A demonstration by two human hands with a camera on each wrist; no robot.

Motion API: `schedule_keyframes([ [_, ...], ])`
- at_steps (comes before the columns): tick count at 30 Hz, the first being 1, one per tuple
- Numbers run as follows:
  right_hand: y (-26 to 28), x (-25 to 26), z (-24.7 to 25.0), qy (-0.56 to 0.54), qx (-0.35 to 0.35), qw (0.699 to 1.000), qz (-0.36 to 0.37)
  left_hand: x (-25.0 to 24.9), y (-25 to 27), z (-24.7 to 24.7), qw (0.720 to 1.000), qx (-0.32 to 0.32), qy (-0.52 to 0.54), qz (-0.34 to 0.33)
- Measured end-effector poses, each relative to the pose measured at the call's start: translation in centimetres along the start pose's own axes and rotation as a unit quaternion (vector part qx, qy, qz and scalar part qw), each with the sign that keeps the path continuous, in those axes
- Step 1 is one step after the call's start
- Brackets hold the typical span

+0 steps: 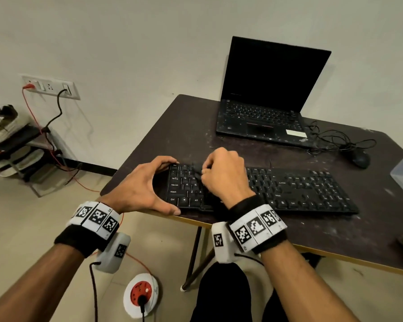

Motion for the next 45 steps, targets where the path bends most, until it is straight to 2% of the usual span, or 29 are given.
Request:
schedule_keyframes([
  [2, 0.0, 2.0, -0.5, 0.026, 0.008, 0.999, 0.034, -0.1, 0.1, 0.0, 1.000, -0.006, 0.002, 0.001],
  [6, 0.6, 6.9, -3.4, 0.056, 0.092, 0.986, 0.129, -0.2, 0.1, 0.3, 1.000, -0.008, 0.003, 0.002],
  [8, 0.1, 5.7, -2.2, 0.059, 0.084, 0.989, 0.107, -0.3, 0.1, 0.3, 1.000, -0.006, 0.014, 0.003],
  [12, -1.8, -0.7, 1.2, 0.041, 0.031, 0.999, -0.004, -0.3, 0.0, 0.1, 1.000, -0.006, 0.020, -0.002],
  [16, -1.2, 0.6, -0.4, 0.023, 0.064, 0.997, 0.048, -0.3, 0.2, 0.2, 1.000, -0.006, 0.026, 0.001],
  [18, -1.8, -0.9, 0.2, 0.008, 0.077, 0.997, 0.023, -0.3, 0.2, 0.1, 1.000, -0.002, 0.031, 0.002],
  [21, -2.7, -3.1, 1.8, -0.011, 0.036, 0.999, -0.009, -0.5, 0.1, 0.0, 1.000, -0.001, 0.022, -0.004],
  [25, -2.2, 0.7, -0.7, 0.041, 0.093, 0.992, 0.081, -0.4, 0.1, 0.1, 1.000, 0.005, 0.028, 0.000],
  [27, -3.1, -0.5, 0.4, 0.055, 0.088, 0.993, 0.060, -0.3, 0.2, 0.2, 1.000, 0.008, 0.029, 0.000],
  [30, -4.3, -4.6, 3.1, 0.057, 0.051, 0.997, -0.019, -0.3, 0.1, 0.2, 1.000, 0.000, 0.024, -0.003],
  [31, -4.3, -4.7, 3.2, 0.054, 0.049, 0.997, -0.016, -0.3, 0.0, 0.2, 1.000, 0.000, 0.022, -0.004],
  [36, -3.7, 0.6, -0.2, 0.034, 0.118, 0.987, 0.101, -0.1, 0.1, 0.2, 1.000, 0.005, 0.028, -0.002],
  [38, -4.3, -0.8, 0.7, 0.045, 0.114, 0.989, 0.081, -0.1, 0.2, 0.1, 0.999, 0.006, 0.032, -0.002],
  [41, -5.1, -5.4, 3.8, 0.076, 0.083, 0.994, -0.007, -0.3, 0.1, 0.1, 1.000, 0.002, 0.030, -0.003],
  [42, -5.2, -5.9, 4.1, 0.073, 0.082, 0.994, -0.013, -0.3, 0.1, 0.1, 1.000, 0.003, 0.028, -0.001],
  [45, -4.9, -2.6, 2.4, 0.049, 0.106, 0.992, 0.049, -0.2, 0.1, 0.1, 1.000, 0.007, 0.031, 0.001],
])
Point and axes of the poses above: each hand's wrist, its own y-axis away from the middle knuckle, its own z-axis out of the back of the hand, x = y × z, the point moved 6 cm from there along -y, towards the middle knuckle, and after that the axes turned 11 degrees about x, right-handed, at the moved point
